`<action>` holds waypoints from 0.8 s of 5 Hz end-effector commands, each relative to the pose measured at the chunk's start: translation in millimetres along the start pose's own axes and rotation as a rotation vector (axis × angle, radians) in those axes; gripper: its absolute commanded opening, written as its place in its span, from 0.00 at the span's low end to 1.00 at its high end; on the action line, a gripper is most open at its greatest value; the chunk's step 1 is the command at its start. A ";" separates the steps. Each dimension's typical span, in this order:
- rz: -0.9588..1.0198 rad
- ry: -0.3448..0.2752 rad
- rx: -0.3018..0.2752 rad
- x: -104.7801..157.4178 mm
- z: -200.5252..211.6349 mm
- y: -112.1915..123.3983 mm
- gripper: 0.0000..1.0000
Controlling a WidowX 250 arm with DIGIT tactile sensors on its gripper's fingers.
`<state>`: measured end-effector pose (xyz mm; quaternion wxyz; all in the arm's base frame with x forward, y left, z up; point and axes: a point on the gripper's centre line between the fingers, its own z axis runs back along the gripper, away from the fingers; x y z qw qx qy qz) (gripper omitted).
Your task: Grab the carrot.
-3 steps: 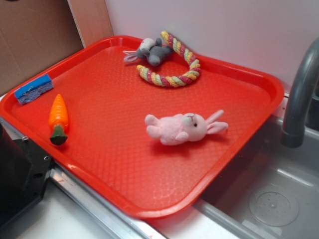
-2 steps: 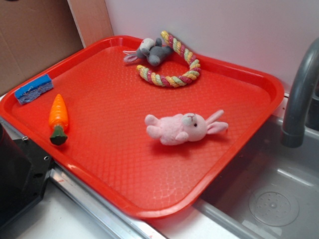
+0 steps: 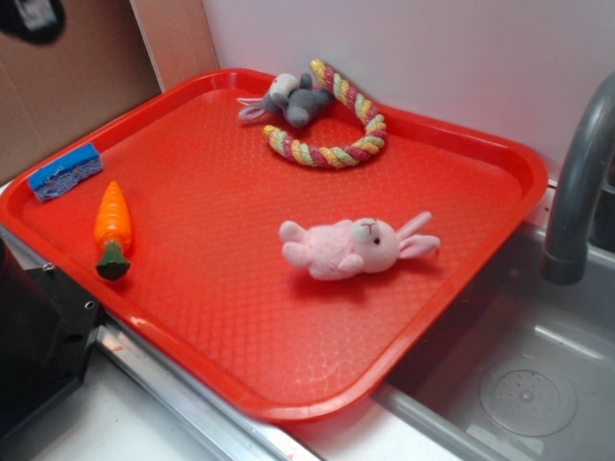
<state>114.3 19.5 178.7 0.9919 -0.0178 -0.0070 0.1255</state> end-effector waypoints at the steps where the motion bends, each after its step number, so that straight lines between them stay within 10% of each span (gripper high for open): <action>1: 0.341 -0.136 -0.009 20.1 -57.4 25.0 1.00; 4: 0.488 -0.126 0.005 24.7 -128.6 30.5 1.00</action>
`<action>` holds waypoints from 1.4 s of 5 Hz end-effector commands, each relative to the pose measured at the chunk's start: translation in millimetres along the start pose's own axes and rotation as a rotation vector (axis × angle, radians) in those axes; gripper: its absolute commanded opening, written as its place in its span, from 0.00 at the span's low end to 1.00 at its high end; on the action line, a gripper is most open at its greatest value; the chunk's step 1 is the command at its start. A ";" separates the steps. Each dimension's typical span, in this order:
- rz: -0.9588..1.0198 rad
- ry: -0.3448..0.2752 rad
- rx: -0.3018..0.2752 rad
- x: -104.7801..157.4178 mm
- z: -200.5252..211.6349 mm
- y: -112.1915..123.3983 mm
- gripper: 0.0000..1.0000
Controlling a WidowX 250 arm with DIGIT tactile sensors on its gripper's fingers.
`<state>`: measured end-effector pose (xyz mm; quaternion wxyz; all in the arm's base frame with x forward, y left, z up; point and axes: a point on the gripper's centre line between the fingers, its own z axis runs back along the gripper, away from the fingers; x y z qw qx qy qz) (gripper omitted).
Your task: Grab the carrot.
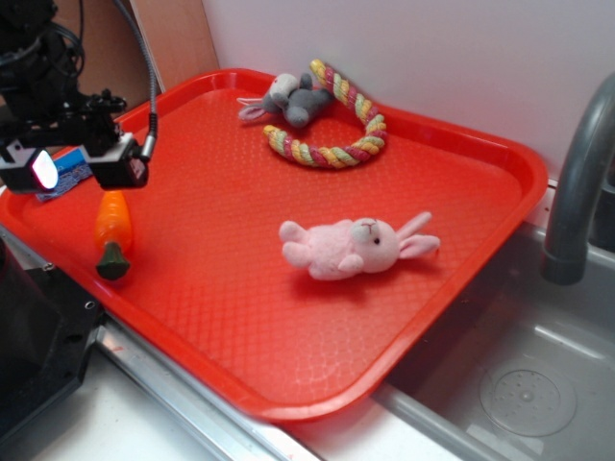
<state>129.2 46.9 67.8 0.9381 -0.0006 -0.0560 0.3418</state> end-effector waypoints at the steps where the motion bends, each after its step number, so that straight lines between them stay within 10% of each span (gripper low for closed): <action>1: 0.148 0.002 -0.008 -0.4 -39.0 1.6 1.00; 2: 0.218 0.025 0.026 -1.8 -58.4 -2.6 1.00; 3: 0.243 0.050 0.039 -1.7 -62.4 -5.5 0.72; 4: 0.276 0.058 0.030 -5.4 -61.4 -5.7 0.00; 6: 0.306 0.057 0.041 -4.9 -47.1 2.4 0.00; 7: 0.131 -0.033 -0.071 8.5 0.3 11.0 0.00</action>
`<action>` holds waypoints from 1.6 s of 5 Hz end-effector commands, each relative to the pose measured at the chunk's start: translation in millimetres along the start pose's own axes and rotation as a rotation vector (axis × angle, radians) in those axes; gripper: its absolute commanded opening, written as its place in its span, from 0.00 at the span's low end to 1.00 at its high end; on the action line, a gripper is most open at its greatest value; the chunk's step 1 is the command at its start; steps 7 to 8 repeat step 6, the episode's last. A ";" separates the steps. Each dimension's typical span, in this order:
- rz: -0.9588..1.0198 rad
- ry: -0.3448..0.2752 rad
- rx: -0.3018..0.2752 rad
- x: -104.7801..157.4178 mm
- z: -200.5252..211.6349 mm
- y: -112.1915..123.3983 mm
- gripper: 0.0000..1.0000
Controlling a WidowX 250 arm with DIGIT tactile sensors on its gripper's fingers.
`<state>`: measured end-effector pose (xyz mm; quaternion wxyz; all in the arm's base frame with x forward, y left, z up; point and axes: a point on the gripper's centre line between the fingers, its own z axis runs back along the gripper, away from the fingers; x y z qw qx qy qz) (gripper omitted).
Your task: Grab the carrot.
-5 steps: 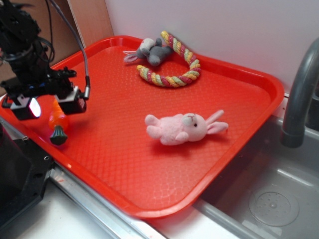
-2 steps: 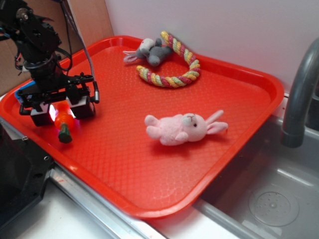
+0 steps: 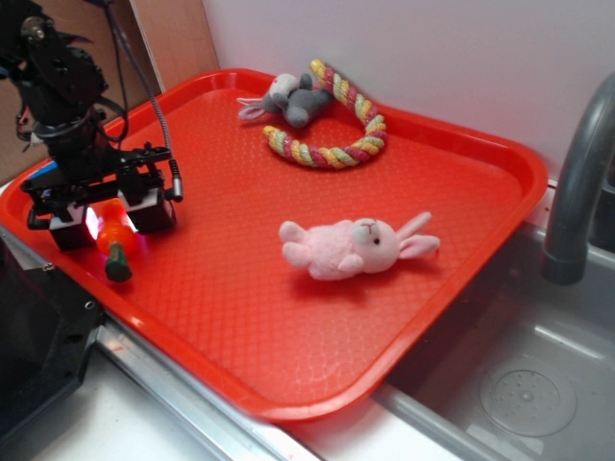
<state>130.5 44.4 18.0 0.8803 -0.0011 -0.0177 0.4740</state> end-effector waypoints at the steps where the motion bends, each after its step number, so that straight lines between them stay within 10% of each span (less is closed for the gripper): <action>1: -0.402 -0.039 -0.219 10.1 98.7 -9.7 0.00; 4: -0.910 -0.039 -0.001 -23.4 199.5 -62.1 0.00; 8: -0.981 -0.014 -0.025 -21.9 186.4 -66.8 0.00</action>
